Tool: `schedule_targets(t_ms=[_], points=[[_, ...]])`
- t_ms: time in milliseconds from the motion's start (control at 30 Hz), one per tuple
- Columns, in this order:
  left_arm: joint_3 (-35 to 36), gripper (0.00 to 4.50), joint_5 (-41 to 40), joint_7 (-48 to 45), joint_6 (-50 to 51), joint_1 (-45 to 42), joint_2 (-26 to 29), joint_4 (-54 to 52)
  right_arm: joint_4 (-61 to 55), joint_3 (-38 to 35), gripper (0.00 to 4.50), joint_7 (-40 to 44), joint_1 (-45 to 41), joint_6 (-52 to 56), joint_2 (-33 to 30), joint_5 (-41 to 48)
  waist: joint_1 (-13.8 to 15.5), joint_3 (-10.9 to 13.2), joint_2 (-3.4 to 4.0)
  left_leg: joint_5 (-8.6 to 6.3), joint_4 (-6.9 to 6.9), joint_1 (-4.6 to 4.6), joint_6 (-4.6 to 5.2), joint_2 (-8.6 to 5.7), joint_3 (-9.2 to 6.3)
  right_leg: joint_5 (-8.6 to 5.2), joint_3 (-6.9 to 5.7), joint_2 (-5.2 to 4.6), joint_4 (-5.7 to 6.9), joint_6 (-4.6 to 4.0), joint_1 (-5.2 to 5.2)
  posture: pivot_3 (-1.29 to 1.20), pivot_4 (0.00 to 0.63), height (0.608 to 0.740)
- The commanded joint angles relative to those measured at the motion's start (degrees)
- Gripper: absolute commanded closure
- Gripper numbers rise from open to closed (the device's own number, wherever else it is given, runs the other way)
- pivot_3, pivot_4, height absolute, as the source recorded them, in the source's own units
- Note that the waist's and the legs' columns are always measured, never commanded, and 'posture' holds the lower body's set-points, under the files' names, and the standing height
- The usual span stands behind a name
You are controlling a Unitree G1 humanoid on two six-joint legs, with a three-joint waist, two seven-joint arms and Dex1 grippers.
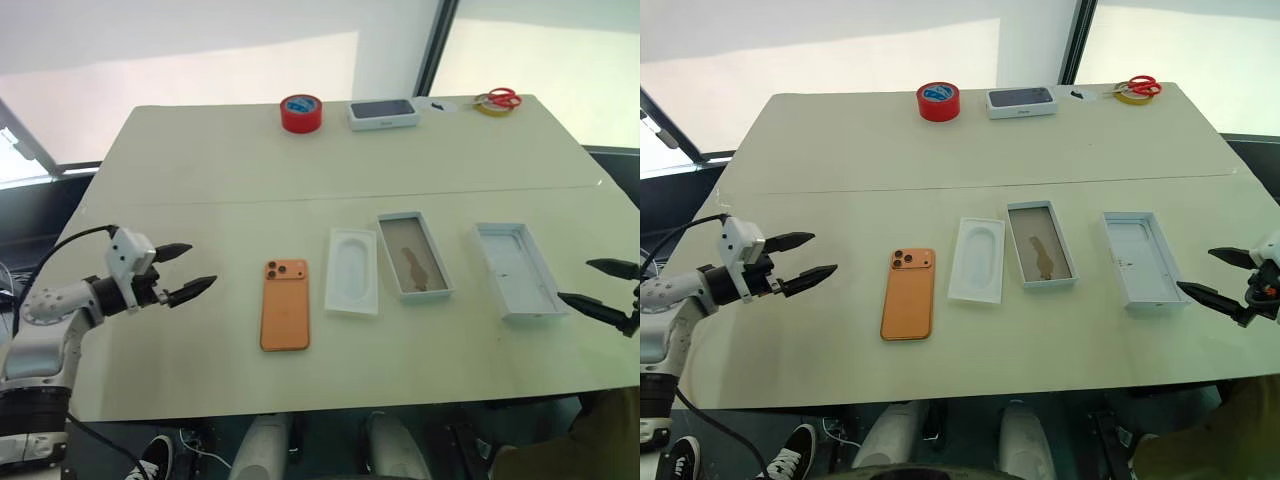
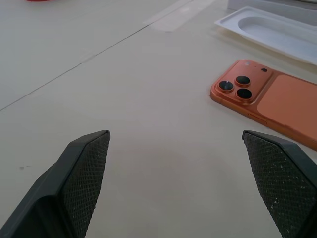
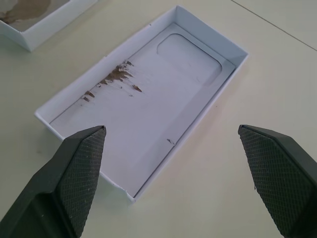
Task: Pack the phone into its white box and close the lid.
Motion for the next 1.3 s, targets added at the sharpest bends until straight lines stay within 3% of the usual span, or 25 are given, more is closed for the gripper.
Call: schedule_targets(t_ms=[33, 200, 300, 400, 533, 700, 933, 1233, 1300], points=[[-1.80, 0.00, -0.99, 2.37, 5.86, -1.69, -0.08, -6.39, -4.61, -0.34, 0.03, -0.38, -1.55, 1.24, 0.39, 1.11, -0.01, 0.00, 0.00, 0.00, 0.00, 0.00, 0.00, 0.00, 0.00, 0.00, 0.00, 0.00, 0.01, 0.00, 0.01, 0.00, 0.150, 0.738], [-6.40, 0.00, -8.87, 6.01, 25.12, -5.83, -3.62, -15.01, -18.63, 3.36, 0.03, -1.63, -4.09, 8.01, 3.49, 3.80, 0.03, 0.00, -0.01, 0.00, 0.03, 0.00, 0.01, 0.00, 0.03, 0.01, -0.01, 0.00, 0.09, 0.02, 0.03, 0.00, 0.150, 0.738], [-9.16, 0.00, -9.26, 9.29, 30.76, -8.23, -6.29, -16.68, -26.16, 6.12, 0.03, -2.57, -4.10, 10.51, 5.23, 3.92, 0.14, 0.01, -0.03, 0.01, 0.08, -0.01, 0.01, 0.01, 0.03, 0.02, -0.05, 0.01, 0.14, 0.04, 0.11, 0.00, 0.150, 0.738], [-12.93, 0.00, -7.66, 14.74, 35.31, -11.40, -11.17, -15.04, -33.34, 9.12, 0.03, -5.24, -5.82, 14.43, 8.63, 5.50, 0.28, 0.05, -0.09, 0.01, 0.13, -0.02, 0.02, 0.01, 0.04, 0.03, -0.07, 0.02, 0.15, 0.06, 0.18, 0.00, 0.150, 0.738], [-10.48, 0.00, -10.96, 23.10, 44.25, -17.81, -20.23, -11.20, -38.98, 12.80, 0.03, -7.83, -7.22, 17.10, 12.33, 5.55, 1.13, 0.13, -0.26, 0.01, 0.31, -0.02, 0.03, 0.00, 0.01, 0.03, -0.11, 0.02, 0.17, 0.06, 0.22, 0.00, 0.150, 0.738], [-14.88, 0.00, -10.86, 24.85, 53.31, -22.48, -22.93, -8.97, -41.56, 14.82, 0.03, -9.47, -7.63, 18.37, 14.43, 4.88, 1.54, 0.15, -0.29, 0.00, 0.35, -0.06, 0.05, 0.00, 0.02, 0.11, -0.14, 0.06, 0.19, 0.21, 0.27, 0.00, 0.150, 0.738], [-12.65, 0.00, -11.27, 27.74, 58.15, -28.42, -28.87, -1.68, -44.40, 16.46, 0.03, -10.28, -7.13, 19.04, 14.86, 4.74, 1.48, 0.13, -0.31, 0.00, 0.39, 0.06, 0.05, 0.00, 0.00, 0.03, -0.19, 0.06, 0.17, 0.07, 0.47, 0.00, 0.150, 0.738], [-12.79, 0.00, -10.59, 27.64, 59.18, -32.74, -32.23, 8.23, -45.33, 18.19, 0.03, -12.27, -7.26, 18.79, 16.94, 3.94, 1.45, 0.14, -0.33, 0.00, 0.38, 0.05, 0.05, 0.01, -0.02, 0.10, -0.19, 0.11, 0.16, 0.20, 0.44, 0.00, 0.150, 0.738], [-11.92, 0.53, -11.54, 27.59, 60.10, -33.03, -32.94, 8.62, -45.23, 18.06, 0.00, -12.26, -7.21, 18.46, 16.76, 3.76, 1.46, 0.14, -0.33, 0.00, 0.38, 0.05, 0.05, 0.01, -0.02, 0.11, -0.19, 0.11, 0.15, 0.21, 0.45, 0.00, 0.150, 0.738]])
